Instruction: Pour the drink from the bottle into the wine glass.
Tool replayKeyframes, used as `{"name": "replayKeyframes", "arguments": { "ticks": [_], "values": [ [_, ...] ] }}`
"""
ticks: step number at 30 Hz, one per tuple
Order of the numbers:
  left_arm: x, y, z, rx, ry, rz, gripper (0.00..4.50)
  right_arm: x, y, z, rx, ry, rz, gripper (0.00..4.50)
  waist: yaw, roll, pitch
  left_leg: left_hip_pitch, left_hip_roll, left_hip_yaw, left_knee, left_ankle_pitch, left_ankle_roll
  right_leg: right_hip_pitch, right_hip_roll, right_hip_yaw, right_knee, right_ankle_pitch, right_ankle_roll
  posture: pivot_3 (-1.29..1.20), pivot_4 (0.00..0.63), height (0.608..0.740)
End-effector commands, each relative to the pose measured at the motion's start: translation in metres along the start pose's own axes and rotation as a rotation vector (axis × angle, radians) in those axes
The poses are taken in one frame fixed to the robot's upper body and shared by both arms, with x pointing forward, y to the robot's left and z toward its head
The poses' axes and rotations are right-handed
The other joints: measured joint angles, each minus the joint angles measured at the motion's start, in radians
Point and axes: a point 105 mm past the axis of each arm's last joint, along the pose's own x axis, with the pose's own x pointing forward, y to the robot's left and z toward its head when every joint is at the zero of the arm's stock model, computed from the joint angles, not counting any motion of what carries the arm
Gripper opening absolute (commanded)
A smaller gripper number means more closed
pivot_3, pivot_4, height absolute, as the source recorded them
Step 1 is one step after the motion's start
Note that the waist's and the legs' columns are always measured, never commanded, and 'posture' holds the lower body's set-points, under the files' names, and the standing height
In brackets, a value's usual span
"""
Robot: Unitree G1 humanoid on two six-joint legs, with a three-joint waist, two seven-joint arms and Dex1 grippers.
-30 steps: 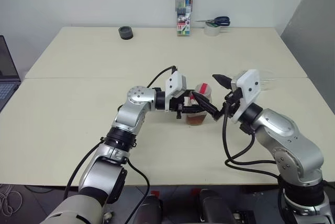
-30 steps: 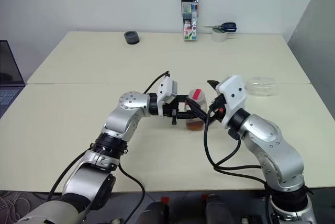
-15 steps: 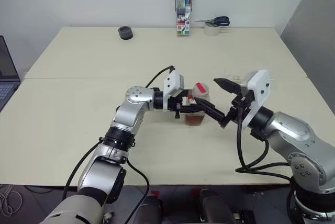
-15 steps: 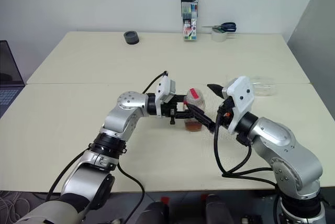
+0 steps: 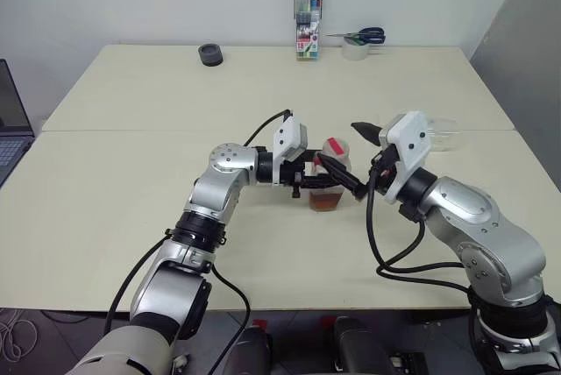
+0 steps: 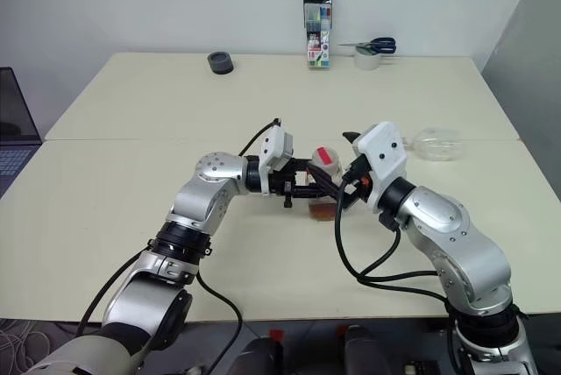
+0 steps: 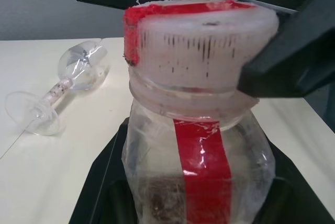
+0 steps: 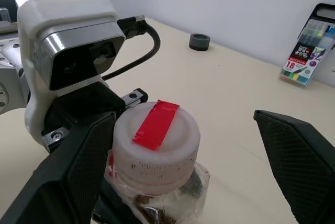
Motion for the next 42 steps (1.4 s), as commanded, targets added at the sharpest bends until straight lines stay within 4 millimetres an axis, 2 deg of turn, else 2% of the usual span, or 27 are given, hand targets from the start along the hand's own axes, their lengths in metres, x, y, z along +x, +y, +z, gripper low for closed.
{"name": "replayKeyframes", "arguments": {
  "ticks": [1, 15, 42],
  "values": [
    [-0.002, 0.001, 0.015, 0.051, -0.035, -0.005, 1.82, -0.006, -0.010, 0.013, -0.008, -0.058, -0.048, 4.50, 0.000, 0.000, 0.000, 0.000, 0.000, 0.000, 0.000, 0.000, 0.000, 0.000, 0.000, 0.000, 0.000, 0.000, 0.000, 0.00, 0.150, 0.740],
    [-0.003, -0.001, 0.013, 0.054, -0.026, -0.011, 1.82, -0.020, -0.014, 0.008, 0.010, -0.025, -0.072, 4.50, 0.000, 0.000, 0.000, 0.000, 0.000, 0.000, 0.000, 0.000, 0.000, 0.000, 0.000, 0.000, 0.000, 0.000, 0.000, 0.00, 0.150, 0.740],
    [-0.003, 0.000, 0.012, 0.059, -0.020, -0.006, 1.82, -0.025, -0.009, 0.006, 0.011, -0.003, -0.038, 4.50, 0.000, 0.000, 0.000, 0.000, 0.000, 0.000, 0.000, 0.000, 0.000, 0.000, 0.000, 0.000, 0.000, 0.000, 0.000, 0.00, 0.150, 0.740]
  ]
}}
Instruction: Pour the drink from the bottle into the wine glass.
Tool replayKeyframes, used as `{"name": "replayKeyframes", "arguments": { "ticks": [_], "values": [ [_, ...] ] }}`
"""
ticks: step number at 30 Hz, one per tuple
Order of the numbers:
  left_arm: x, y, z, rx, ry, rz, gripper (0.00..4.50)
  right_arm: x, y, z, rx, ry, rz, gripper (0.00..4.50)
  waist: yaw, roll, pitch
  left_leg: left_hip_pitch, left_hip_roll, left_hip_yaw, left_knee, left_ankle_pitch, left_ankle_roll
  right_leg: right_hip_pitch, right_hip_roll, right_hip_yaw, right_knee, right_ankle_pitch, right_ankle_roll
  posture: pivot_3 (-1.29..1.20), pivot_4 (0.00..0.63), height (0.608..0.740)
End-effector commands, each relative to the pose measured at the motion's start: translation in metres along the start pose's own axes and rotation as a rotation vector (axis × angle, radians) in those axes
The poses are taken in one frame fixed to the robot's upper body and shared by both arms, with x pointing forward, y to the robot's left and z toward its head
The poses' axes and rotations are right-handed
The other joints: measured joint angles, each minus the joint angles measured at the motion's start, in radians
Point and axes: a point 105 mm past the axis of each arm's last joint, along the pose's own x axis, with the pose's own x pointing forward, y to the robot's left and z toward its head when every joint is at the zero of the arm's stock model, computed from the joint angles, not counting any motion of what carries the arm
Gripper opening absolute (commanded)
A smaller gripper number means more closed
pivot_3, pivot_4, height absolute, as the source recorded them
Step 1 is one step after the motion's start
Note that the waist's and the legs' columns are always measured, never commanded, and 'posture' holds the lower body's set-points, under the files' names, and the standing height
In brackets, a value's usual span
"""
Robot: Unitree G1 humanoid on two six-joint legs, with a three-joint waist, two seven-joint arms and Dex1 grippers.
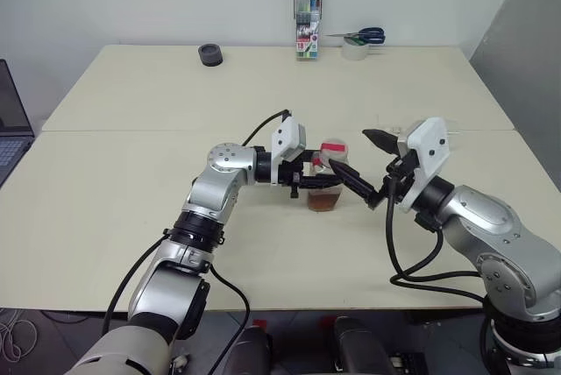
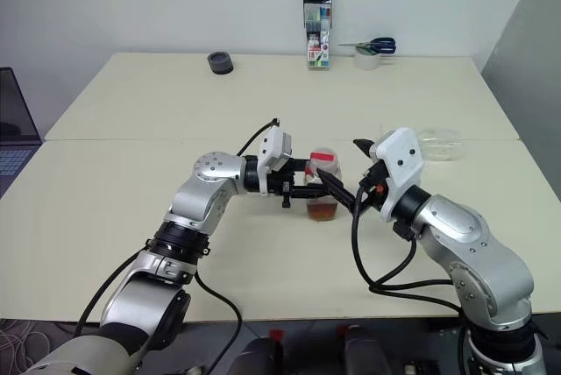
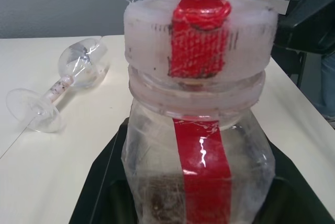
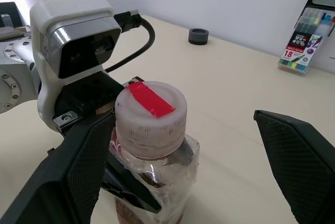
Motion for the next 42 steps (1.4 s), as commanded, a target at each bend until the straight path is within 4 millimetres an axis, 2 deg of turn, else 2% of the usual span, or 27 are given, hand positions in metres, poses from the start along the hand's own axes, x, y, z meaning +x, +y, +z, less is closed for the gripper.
{"name": "replayKeyframes", "arguments": {
  "ticks": [1, 17, 34, 37, 42],
  "values": [
    [-0.001, 0.000, 0.012, 0.055, -0.030, -0.008, 1.82, -0.006, -0.007, 0.008, -0.031, -0.026, -0.034, 4.50, 0.000, 0.000, 0.000, 0.000, 0.000, 0.000, 0.000, 0.000, 0.000, 0.000, 0.000, 0.000, 0.000, 0.000, 0.000, 0.00, 0.150, 0.740],
    [-0.001, 0.000, 0.012, 0.057, -0.028, -0.008, 1.82, -0.010, 0.007, 0.015, 0.023, -0.042, 0.072, 4.50, 0.001, 0.000, 0.000, 0.000, 0.000, 0.000, 0.000, 0.000, 0.000, 0.000, 0.000, 0.000, 0.000, 0.000, 0.000, 0.00, 0.150, 0.740],
    [0.002, -0.004, 0.011, 0.068, -0.026, -0.019, 1.82, 0.014, 0.008, 0.013, -0.021, 0.023, 0.175, 4.50, 0.000, 0.000, 0.000, 0.000, 0.000, 0.000, 0.000, 0.000, 0.000, 0.000, 0.000, 0.000, 0.000, 0.000, 0.000, 0.00, 0.150, 0.740],
    [0.001, -0.004, 0.011, 0.068, -0.025, -0.020, 1.82, 0.017, 0.008, 0.015, -0.025, 0.011, 0.172, 3.89, 0.000, 0.000, 0.000, 0.000, 0.000, 0.000, 0.000, 0.000, 0.000, 0.000, 0.000, 0.000, 0.000, 0.000, 0.000, 0.00, 0.150, 0.740],
    [0.002, -0.005, 0.010, 0.066, -0.026, -0.022, 1.82, 0.019, 0.011, 0.020, -0.012, -0.022, 0.169, 2.29, 0.000, 0.000, 0.000, 0.000, 0.000, 0.000, 0.000, 0.000, 0.000, 0.000, 0.000, 0.000, 0.000, 0.000, 0.000, 0.00, 0.150, 0.740]
  ]
}}
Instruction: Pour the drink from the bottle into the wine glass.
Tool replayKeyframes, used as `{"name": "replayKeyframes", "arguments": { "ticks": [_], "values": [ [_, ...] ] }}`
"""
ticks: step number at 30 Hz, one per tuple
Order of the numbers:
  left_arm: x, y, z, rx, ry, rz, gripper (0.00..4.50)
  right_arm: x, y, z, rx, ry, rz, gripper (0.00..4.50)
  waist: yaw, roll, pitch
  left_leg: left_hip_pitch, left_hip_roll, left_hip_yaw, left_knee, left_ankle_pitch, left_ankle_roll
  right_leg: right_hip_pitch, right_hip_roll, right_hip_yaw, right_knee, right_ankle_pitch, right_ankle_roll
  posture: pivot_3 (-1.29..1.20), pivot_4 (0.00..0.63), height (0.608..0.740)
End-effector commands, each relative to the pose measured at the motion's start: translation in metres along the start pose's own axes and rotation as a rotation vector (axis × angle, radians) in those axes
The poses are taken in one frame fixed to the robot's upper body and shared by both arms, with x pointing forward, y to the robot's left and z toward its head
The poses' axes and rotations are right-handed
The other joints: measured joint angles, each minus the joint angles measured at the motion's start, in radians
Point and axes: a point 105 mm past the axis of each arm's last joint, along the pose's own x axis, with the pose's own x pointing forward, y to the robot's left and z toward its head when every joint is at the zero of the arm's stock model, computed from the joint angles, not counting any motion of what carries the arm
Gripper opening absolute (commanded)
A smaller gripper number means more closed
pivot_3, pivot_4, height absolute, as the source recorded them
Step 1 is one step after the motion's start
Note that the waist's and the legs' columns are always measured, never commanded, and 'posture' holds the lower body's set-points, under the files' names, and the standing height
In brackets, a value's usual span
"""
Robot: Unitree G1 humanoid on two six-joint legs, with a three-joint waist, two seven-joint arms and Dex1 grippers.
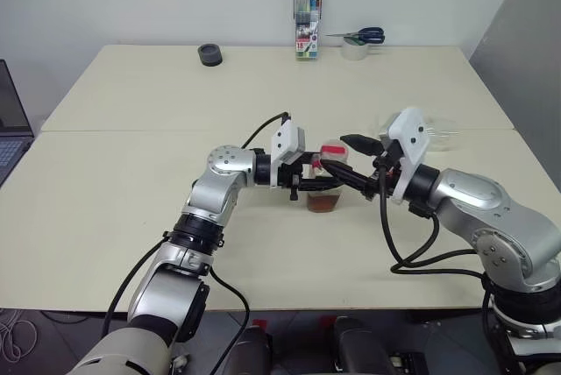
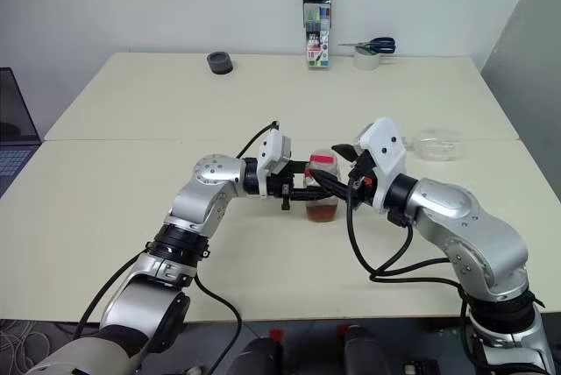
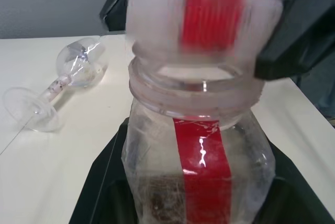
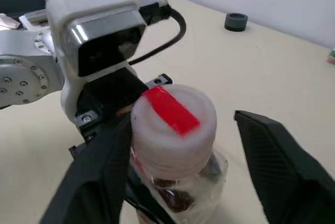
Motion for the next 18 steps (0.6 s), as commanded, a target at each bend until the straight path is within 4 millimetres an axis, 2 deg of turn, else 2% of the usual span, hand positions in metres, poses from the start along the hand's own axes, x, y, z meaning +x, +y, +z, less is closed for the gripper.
{"name": "replayKeyframes", "arguments": {
  "ticks": [1, 2, 5, 9, 14, 16, 18],
  "values": [
    [0.003, -0.003, 0.013, 0.060, -0.025, -0.021, 1.82, -0.001, 0.004, 0.015, -0.031, -0.071, -0.001, 1.94, 0.000, 0.000, 0.000, 0.000, 0.000, 0.000, 0.000, 0.000, 0.000, 0.000, 0.000, 0.000, 0.000, 0.000, 0.000, 0.00, 0.150, 0.740],
    [0.003, -0.003, 0.013, 0.059, -0.025, -0.021, 1.82, -0.001, 0.005, 0.015, -0.028, -0.075, -0.002, 1.72, 0.000, 0.000, 0.000, 0.000, 0.000, 0.000, 0.000, 0.000, 0.000, 0.000, 0.000, 0.000, 0.000, 0.000, 0.000, 0.00, 0.150, 0.740],
    [0.003, -0.004, 0.013, 0.059, -0.027, -0.022, 1.82, -0.002, 0.006, 0.017, -0.028, -0.092, -0.013, 1.70, 0.000, 0.000, 0.000, 0.000, 0.000, 0.000, 0.000, 0.000, 0.000, 0.000, 0.000, 0.000, 0.000, 0.000, 0.000, 0.00, 0.150, 0.740],
    [0.003, -0.005, 0.012, 0.055, -0.027, -0.021, 1.82, -0.005, 0.004, 0.021, -0.117, -0.114, -0.060, 1.70, 0.000, 0.000, 0.000, 0.000, 0.000, 0.000, 0.000, 0.000, 0.000, 0.000, 0.000, 0.000, 0.000, 0.000, 0.000, 0.00, 0.150, 0.740],
    [-0.001, -0.002, 0.010, 0.049, -0.022, 0.008, 1.82, -0.026, -0.012, 0.033, -0.093, -0.182, -0.155, 1.70, 0.001, 0.000, 0.000, 0.000, 0.000, 0.000, 0.000, 0.000, 0.000, 0.000, 0.000, 0.000, 0.000, 0.000, 0.000, 0.00, 0.150, 0.740],
    [-0.005, 0.001, 0.010, 0.039, -0.024, 0.034, 1.82, -0.039, -0.021, 0.023, -0.062, -0.142, -0.209, 1.70, 0.003, 0.000, 0.000, 0.000, 0.000, 0.000, 0.000, 0.000, 0.000, 0.000, 0.000, 0.000, 0.000, 0.000, 0.000, 0.00, 0.150, 0.740],
    [-0.009, 0.004, 0.010, 0.032, -0.024, 0.058, 1.82, -0.051, -0.027, 0.003, -0.030, -0.065, -0.253, 1.70, 0.005, 0.000, 0.000, 0.000, 0.000, 0.000, 0.000, 0.000, 0.000, 0.000, 0.000, 0.000, 0.000, 0.000, 0.000, 0.00, 0.150, 0.740]
  ]
}}
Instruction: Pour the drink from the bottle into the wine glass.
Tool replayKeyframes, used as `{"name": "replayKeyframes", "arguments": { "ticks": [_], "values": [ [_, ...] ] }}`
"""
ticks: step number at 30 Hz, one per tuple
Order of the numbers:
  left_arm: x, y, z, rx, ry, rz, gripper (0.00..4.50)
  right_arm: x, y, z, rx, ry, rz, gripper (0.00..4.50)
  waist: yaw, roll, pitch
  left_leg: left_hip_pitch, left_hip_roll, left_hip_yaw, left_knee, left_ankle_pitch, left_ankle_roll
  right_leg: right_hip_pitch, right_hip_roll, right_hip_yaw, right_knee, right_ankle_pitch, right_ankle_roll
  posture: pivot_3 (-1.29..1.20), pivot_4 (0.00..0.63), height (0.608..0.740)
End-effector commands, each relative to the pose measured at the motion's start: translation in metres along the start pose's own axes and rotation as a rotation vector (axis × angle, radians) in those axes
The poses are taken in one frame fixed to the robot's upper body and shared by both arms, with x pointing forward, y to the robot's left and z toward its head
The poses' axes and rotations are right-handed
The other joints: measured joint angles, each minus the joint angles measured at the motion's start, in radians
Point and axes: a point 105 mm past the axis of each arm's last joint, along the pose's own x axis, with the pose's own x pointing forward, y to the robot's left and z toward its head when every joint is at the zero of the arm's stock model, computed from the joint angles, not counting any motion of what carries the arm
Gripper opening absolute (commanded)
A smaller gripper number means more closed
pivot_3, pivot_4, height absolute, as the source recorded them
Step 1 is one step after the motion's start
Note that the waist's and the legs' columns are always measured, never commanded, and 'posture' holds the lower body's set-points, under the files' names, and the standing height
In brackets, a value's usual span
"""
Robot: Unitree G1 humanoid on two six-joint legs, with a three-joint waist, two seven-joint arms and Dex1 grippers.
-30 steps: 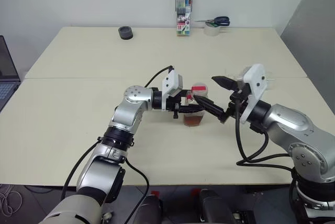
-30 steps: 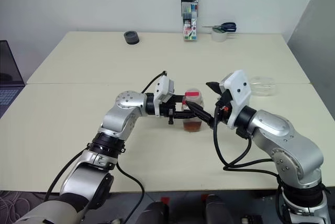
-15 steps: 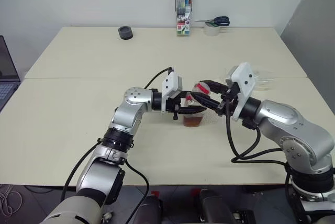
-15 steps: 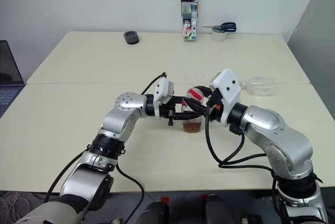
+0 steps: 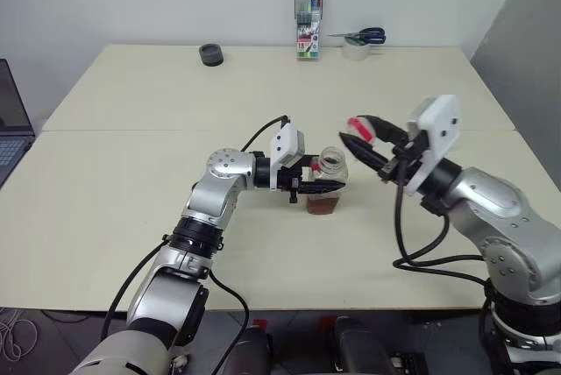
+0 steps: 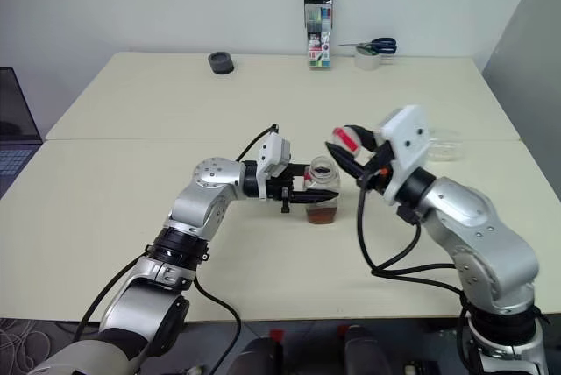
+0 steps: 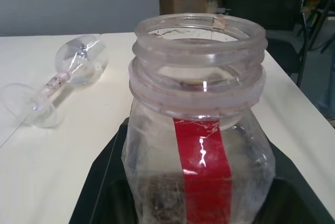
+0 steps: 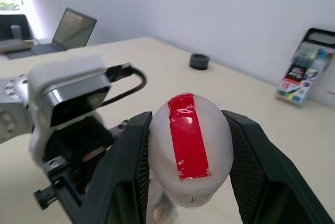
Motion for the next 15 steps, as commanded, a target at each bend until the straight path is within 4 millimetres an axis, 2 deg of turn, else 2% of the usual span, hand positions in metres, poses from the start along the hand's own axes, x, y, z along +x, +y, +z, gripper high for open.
{"name": "replayKeyframes", "arguments": {
  "ticks": [1, 7, 9, 11, 15],
  "values": [
    [-0.010, 0.008, 0.015, 0.038, -0.028, 0.055, 1.82, -0.024, -0.015, -0.026, 0.032, 0.109, -0.096, 1.70, 0.002, 0.000, 0.000, 0.000, 0.000, 0.000, 0.000, 0.000, 0.000, 0.000, 0.000, 0.000, 0.000, 0.000, 0.000, 0.00, 0.150, 0.740],
    [-0.032, 0.024, 0.018, 0.026, -0.017, 0.170, 1.82, -0.054, -0.028, -0.113, 0.113, 0.386, -0.285, 1.70, -0.003, 0.000, 0.000, 0.001, 0.000, 0.002, 0.000, 0.000, 0.000, 0.000, 0.001, 0.001, 0.001, 0.000, 0.000, 0.00, 0.150, 0.740],
    [-0.043, 0.032, 0.019, 0.027, -0.006, 0.221, 1.82, -0.063, -0.033, -0.134, 0.129, 0.431, -0.372, 1.70, -0.004, 0.000, 0.000, 0.002, 0.001, 0.002, 0.000, 0.000, 0.000, 0.000, 0.001, 0.001, 0.001, 0.000, 0.000, 0.00, 0.150, 0.740],
    [-0.051, 0.036, 0.019, 0.027, 0.003, 0.258, 1.82, -0.068, -0.036, -0.145, 0.141, 0.449, -0.417, 1.70, -0.005, 0.000, 0.000, 0.002, 0.001, 0.002, 0.000, 0.000, 0.000, 0.000, 0.002, 0.001, 0.001, 0.000, 0.000, 0.00, 0.150, 0.740],
    [-0.066, 0.045, 0.019, 0.009, 0.010, 0.332, 1.82, -0.073, -0.033, -0.158, 0.180, 0.475, -0.420, 3.06, -0.004, 0.000, 0.000, 0.002, 0.001, 0.002, 0.000, 0.000, 0.000, 0.000, 0.001, 0.002, 0.001, 0.000, 0.000, 0.00, 0.150, 0.740]
  ]
}}
